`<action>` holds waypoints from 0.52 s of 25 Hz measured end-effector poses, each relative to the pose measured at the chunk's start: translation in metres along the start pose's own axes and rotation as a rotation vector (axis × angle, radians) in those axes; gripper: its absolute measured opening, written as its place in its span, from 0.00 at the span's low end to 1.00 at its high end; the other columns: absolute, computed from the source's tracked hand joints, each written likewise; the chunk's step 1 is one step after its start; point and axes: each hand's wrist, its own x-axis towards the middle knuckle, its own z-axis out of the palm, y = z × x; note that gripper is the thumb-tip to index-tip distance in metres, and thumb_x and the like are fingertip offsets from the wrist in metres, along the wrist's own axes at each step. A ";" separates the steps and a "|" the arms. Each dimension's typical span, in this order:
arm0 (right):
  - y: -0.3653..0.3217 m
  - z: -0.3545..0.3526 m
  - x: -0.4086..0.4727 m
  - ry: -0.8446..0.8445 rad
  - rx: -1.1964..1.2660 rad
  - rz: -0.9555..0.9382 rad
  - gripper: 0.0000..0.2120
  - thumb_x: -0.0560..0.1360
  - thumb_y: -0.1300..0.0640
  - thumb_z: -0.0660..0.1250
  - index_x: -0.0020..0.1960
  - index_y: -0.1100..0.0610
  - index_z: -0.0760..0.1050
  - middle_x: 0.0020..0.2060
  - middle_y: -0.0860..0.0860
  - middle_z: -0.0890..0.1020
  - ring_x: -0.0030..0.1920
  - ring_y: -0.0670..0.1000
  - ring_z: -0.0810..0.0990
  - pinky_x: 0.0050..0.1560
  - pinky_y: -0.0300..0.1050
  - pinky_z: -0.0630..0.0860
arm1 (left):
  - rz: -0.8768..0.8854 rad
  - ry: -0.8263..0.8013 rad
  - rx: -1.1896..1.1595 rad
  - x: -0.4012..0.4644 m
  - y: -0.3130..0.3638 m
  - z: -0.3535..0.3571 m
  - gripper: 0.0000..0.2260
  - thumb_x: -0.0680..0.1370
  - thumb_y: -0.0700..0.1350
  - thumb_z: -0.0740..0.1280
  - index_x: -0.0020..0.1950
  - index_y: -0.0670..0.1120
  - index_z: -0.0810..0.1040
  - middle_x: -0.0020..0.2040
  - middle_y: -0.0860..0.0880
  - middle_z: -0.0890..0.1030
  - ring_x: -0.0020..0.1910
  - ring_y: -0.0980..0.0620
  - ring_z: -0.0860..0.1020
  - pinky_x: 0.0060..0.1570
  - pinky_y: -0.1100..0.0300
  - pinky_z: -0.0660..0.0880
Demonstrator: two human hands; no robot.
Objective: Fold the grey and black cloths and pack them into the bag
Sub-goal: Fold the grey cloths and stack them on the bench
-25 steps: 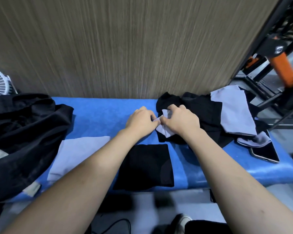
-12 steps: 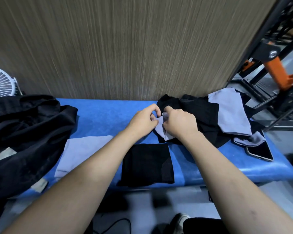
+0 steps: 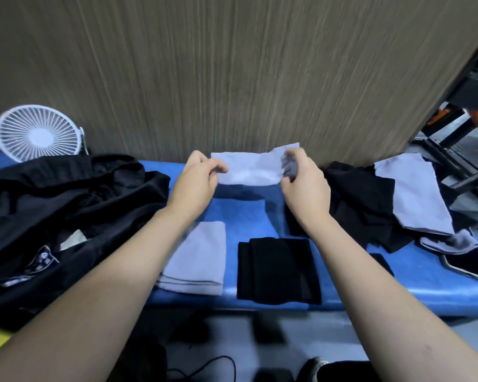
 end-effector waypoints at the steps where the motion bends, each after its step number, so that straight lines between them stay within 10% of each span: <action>1: -0.004 0.009 -0.001 -0.036 -0.012 -0.011 0.20 0.73 0.63 0.61 0.61 0.48 0.72 0.50 0.47 0.79 0.46 0.53 0.77 0.40 0.48 0.73 | -0.017 -0.024 0.056 -0.004 -0.011 -0.004 0.15 0.79 0.37 0.58 0.54 0.52 0.81 0.49 0.53 0.70 0.45 0.54 0.75 0.49 0.59 0.73; 8: -0.019 0.039 -0.007 -0.516 -0.424 0.068 0.15 0.76 0.51 0.61 0.62 0.52 0.73 0.55 0.53 0.80 0.51 0.58 0.77 0.45 0.48 0.69 | -0.107 -0.262 0.311 -0.023 -0.047 -0.026 0.14 0.80 0.41 0.59 0.59 0.53 0.80 0.51 0.50 0.70 0.55 0.48 0.73 0.56 0.54 0.72; 13: -0.014 0.041 -0.002 -0.175 -0.494 -0.165 0.17 0.79 0.46 0.62 0.62 0.55 0.75 0.56 0.56 0.73 0.55 0.60 0.74 0.47 0.52 0.71 | -0.096 -0.134 0.149 -0.015 -0.034 -0.022 0.14 0.81 0.44 0.61 0.67 0.50 0.73 0.58 0.49 0.69 0.54 0.48 0.73 0.54 0.58 0.69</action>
